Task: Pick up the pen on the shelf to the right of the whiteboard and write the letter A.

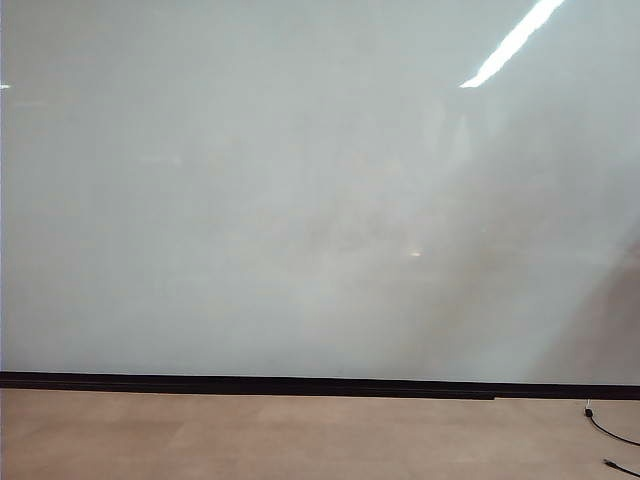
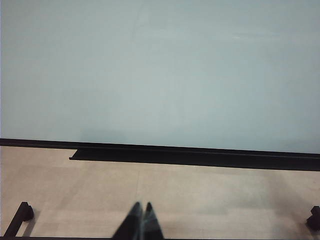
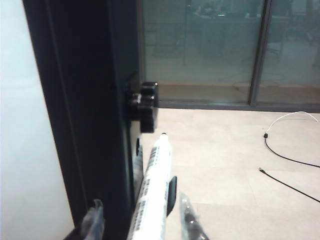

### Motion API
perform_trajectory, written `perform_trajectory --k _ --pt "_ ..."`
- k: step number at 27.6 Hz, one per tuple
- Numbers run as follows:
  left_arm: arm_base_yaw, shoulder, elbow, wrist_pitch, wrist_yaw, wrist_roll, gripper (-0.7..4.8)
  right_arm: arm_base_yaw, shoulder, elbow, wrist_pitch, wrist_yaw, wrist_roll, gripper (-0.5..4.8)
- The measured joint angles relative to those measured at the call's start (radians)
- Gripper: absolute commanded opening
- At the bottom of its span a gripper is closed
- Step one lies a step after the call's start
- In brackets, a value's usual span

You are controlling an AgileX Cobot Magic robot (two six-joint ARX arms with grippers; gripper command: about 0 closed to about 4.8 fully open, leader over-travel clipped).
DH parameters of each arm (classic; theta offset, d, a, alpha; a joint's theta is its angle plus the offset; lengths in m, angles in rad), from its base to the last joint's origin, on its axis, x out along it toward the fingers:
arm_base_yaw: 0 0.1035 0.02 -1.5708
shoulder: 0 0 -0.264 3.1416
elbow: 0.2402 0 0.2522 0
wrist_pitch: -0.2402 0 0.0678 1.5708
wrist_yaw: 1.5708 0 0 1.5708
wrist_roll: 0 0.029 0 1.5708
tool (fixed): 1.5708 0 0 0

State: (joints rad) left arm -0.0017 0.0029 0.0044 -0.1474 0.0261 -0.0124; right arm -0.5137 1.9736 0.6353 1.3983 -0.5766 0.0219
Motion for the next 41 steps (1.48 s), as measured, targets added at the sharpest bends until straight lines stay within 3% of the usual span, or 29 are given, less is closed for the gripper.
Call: perform_trajectory --k 6,9,11,13,14,15,41 --pt "0.000 0.000 0.000 0.000 0.000 0.000 -0.05 0.000 0.000 0.000 0.000 0.000 0.000 1.94" --pt "0.000 0.000 0.000 0.000 0.000 0.000 -0.05 0.000 0.000 0.000 0.000 0.000 0.001 1.39" --pt "0.000 0.000 0.000 0.000 0.000 0.000 -0.05 0.000 0.000 0.000 -0.001 0.000 0.001 1.36" --pt "0.000 0.000 0.000 0.000 0.000 0.000 -0.04 0.000 0.000 0.000 -0.001 0.000 0.001 0.80" --pt "0.000 0.000 0.000 0.000 0.000 0.000 -0.04 0.000 0.000 0.000 -0.002 0.000 0.003 0.05" --pt "0.000 0.000 0.000 0.000 0.000 0.000 -0.05 0.000 0.000 0.000 -0.002 0.000 0.004 -0.03" --pt "0.000 0.000 0.000 0.000 0.000 0.000 -0.04 -0.001 0.000 0.000 0.003 0.034 0.000 -0.03"
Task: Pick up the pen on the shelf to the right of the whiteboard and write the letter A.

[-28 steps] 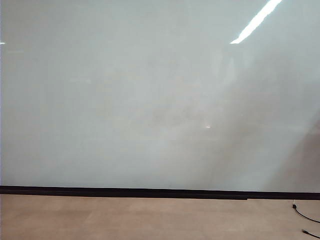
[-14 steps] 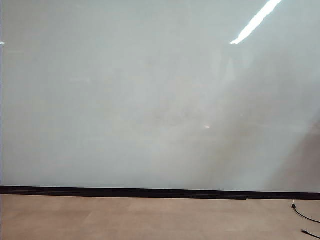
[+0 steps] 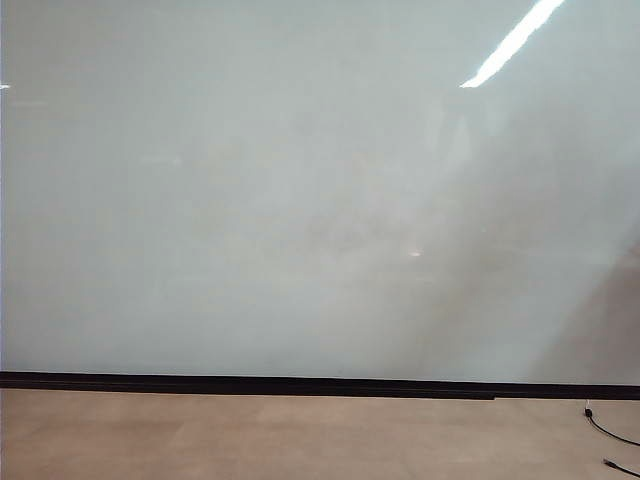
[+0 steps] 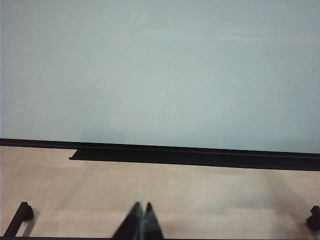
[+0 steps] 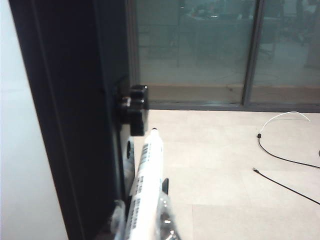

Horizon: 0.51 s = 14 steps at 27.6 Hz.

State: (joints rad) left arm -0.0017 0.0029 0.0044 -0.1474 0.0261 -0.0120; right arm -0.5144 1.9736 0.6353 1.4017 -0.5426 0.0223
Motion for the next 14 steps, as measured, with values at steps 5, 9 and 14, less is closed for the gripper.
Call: perform_trajectory --k 5,9,14 --pt "0.000 0.000 0.000 0.000 0.000 0.000 -0.05 0.000 -0.008 0.000 -0.001 0.008 -0.002 -0.03" --pt "0.000 0.000 0.000 0.000 0.000 0.000 -0.04 -0.002 -0.029 0.000 -0.001 0.035 -0.005 -0.03" --pt "0.000 0.000 0.000 0.000 0.000 0.000 -0.04 -0.002 -0.032 0.000 -0.001 0.079 -0.004 -0.03"
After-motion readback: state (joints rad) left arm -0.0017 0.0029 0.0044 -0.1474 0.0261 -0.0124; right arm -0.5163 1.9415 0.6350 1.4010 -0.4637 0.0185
